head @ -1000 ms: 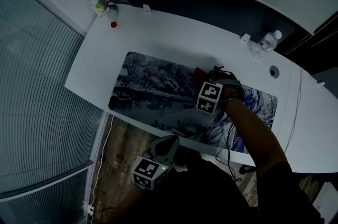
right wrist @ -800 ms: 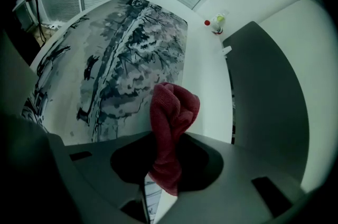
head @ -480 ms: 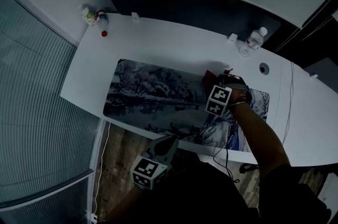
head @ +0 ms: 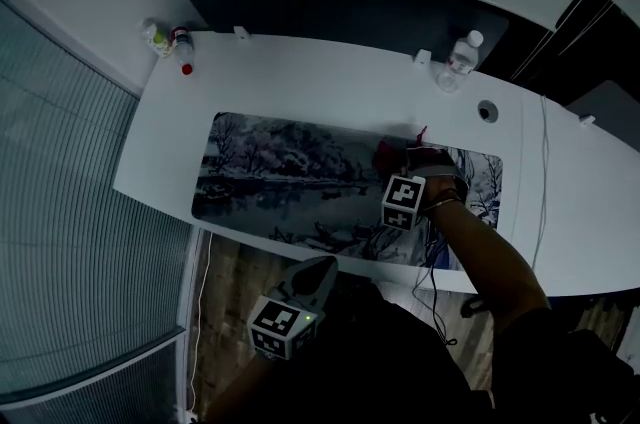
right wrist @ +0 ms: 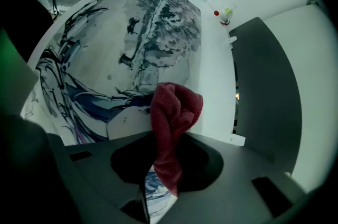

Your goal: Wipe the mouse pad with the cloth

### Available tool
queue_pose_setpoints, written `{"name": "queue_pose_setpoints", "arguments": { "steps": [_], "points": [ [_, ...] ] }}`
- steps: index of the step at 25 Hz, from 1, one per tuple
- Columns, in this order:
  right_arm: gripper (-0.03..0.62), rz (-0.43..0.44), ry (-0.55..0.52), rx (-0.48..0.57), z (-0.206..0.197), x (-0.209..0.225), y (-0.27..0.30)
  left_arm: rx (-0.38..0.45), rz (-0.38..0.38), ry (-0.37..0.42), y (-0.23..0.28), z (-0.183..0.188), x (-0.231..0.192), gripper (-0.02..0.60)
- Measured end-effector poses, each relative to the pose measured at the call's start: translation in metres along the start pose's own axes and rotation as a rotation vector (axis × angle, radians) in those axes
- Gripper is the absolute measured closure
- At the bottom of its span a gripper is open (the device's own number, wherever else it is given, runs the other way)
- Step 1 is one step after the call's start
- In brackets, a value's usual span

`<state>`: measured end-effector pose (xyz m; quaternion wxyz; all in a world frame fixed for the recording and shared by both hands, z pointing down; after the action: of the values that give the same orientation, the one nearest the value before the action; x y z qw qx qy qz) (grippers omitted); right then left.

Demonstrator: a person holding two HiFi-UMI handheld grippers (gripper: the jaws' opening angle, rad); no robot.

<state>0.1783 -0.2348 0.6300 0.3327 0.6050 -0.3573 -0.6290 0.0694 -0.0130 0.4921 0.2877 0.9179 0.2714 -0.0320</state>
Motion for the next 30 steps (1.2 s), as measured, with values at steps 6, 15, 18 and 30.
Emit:
{"name": "queue_pose_setpoints", "arguments": {
  "steps": [6, 15, 18, 30],
  "points": [
    [0.480, 0.008, 0.015, -0.042, -0.005, -0.041, -0.021, -0.007, -0.063, 0.039, -0.022, -0.006, 0.003, 0.577],
    [0.480, 0.028, 0.098, -0.096, -0.006, -0.105, -0.063, -0.023, -0.161, 0.101, -0.057, -0.019, 0.011, 0.577],
    [0.480, 0.041, 0.095, -0.115, -0.008, -0.130, -0.074, -0.023, -0.190, 0.120, -0.068, -0.023, 0.016, 0.577],
    [0.480, 0.046, 0.165, -0.142, -0.005, -0.194, -0.110, -0.022, -0.256, 0.171, -0.107, -0.051, 0.032, 0.577]
  ]
}}
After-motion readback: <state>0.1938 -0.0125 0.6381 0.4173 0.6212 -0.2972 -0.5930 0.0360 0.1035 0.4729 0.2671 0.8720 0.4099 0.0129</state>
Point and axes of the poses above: the fingertips, and each gripper's own axes: y forward along the fingers, x to its right, z out of its top, the point moved 1 cm from there along -y, backward along the fingers, and after that the axes turned 11 degrees about y, right-handed, at the moved point
